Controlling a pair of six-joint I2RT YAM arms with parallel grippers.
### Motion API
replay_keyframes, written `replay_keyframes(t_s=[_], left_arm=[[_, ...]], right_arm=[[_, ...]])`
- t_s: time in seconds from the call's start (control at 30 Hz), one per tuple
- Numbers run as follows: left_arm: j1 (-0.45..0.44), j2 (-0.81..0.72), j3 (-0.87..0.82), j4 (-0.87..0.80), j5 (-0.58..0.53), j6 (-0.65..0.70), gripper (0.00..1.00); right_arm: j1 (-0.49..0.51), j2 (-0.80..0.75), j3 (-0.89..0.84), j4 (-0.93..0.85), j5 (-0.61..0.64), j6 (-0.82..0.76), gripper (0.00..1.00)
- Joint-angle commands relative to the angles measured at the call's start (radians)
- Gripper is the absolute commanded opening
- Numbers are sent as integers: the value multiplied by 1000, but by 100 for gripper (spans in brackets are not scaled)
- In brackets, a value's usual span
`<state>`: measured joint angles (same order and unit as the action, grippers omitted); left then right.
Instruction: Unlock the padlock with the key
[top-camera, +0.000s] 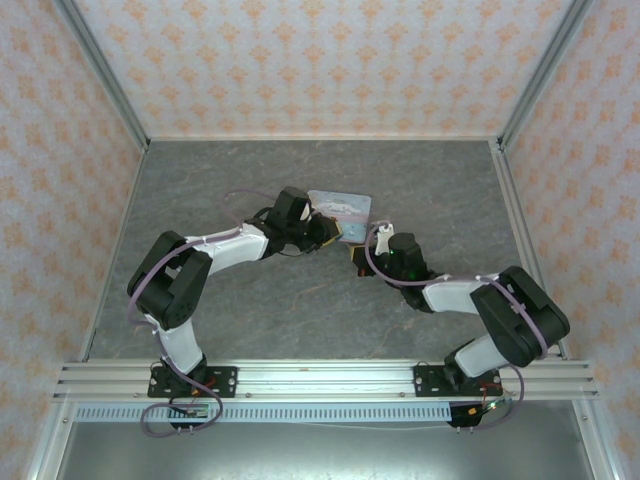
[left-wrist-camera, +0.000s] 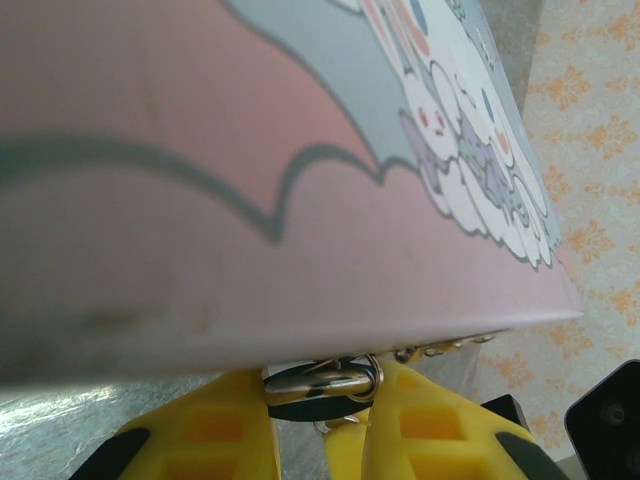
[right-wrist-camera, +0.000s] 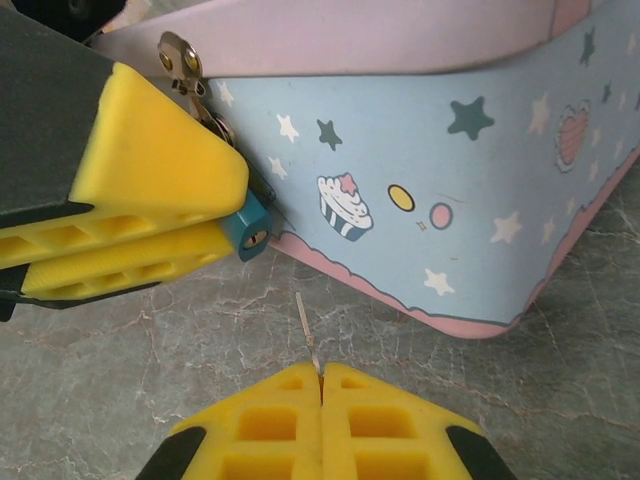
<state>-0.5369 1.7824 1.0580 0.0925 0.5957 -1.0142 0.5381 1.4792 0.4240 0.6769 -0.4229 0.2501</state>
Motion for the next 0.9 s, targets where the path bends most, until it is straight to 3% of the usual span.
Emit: replay_keyframes(t_s=[0.0,0.87], left_arm=[[-9,-43,30,5,28,-14,17],[-9,-49,21,2,23,-11,17]], right_arm=[[6,19,8,72,-21,9,0],[5,20,24,110,-45,23,0]])
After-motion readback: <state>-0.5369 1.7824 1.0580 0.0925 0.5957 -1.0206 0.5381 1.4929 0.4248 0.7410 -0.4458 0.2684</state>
